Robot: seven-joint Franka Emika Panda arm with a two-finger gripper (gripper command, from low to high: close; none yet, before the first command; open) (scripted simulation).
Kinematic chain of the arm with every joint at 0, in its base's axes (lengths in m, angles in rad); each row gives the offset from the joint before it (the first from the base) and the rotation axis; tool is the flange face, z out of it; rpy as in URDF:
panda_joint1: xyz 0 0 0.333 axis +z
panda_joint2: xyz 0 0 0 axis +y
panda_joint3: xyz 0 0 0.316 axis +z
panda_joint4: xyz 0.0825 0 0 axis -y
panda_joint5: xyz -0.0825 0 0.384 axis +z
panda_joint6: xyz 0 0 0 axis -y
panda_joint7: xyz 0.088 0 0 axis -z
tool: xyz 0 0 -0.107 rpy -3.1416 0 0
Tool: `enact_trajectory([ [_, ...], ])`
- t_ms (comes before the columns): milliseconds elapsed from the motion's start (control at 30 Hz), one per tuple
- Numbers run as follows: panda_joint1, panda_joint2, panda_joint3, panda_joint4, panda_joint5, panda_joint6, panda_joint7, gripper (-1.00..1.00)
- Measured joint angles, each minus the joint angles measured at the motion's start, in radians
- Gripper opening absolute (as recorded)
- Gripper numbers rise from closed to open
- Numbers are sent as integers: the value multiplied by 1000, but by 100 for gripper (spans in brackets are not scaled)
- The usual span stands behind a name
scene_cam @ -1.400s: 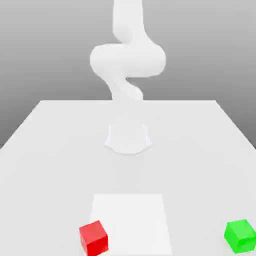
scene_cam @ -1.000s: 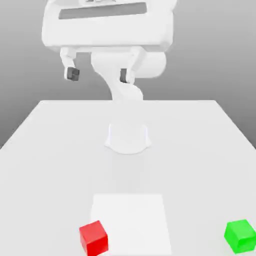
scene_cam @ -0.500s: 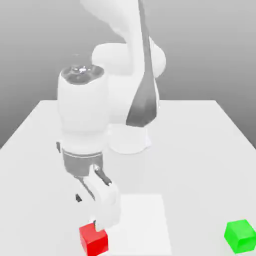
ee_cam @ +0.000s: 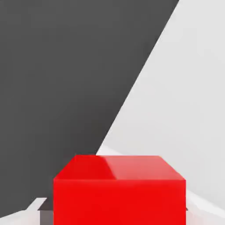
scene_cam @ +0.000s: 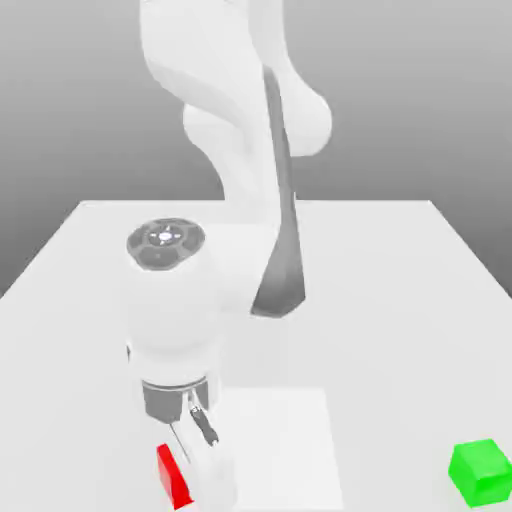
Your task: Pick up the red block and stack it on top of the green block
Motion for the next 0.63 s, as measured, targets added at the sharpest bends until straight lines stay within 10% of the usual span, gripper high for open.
enact_trajectory([
  [467,359,90,283,149,-201,-98,-193,-100],
  [500,385,126,272,160,-231,-77,-183,100],
  [633,385,126,272,160,-231,-77,-183,100],
])
